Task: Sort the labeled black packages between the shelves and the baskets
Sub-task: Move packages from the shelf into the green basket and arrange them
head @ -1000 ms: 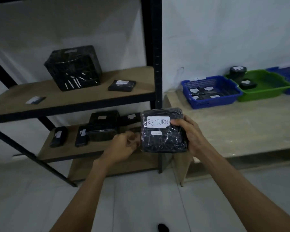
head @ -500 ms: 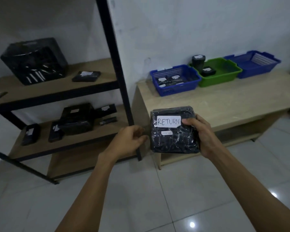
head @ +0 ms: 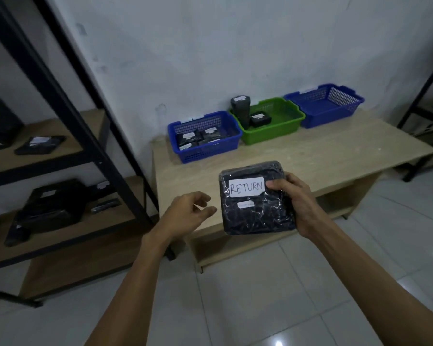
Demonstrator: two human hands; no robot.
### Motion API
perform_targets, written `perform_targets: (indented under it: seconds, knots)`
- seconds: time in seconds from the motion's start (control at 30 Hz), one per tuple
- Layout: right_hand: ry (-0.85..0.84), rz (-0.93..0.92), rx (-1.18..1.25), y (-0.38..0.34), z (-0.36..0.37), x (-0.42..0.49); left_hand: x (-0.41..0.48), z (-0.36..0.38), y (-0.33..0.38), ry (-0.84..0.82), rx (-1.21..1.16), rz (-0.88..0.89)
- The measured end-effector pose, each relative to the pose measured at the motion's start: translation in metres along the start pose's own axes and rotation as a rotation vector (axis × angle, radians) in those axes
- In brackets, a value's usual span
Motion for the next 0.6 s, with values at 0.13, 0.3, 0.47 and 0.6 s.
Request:
perform_targets:
  seconds: [0.13, 0.3, 0.47, 0.6]
  knots:
    - [0.005, 0.008, 0.031, -0.028, -0.031, 0.048, 0.054, 0.016, 0.031, -0.033, 0.033, 0.007]
    - [0.048, 0.003, 0.033, -0.05, -0.057, 0.125, 0.138, 0.03, 0.042, -0.031, 0.054, -0.002]
    - [0.088, 0.041, 0.019, -0.07, -0.075, 0.197, 0.219, 0.042, 0.047, -0.082, 0.03, -0.027]
    - [0.102, 0.043, 0.002, -0.09, -0.089, 0.252, 0.276, 0.041, 0.055, -0.063, 0.041, -0.031]
Point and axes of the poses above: each hand's wrist, its own x-axis towards the middle knuckle, its own z-axis out of the palm, y = z × x, the point moved 10 cm from there along x, towards the middle knuckle, and after that the axes turned 15 degrees about x, right-handed, at the moved point
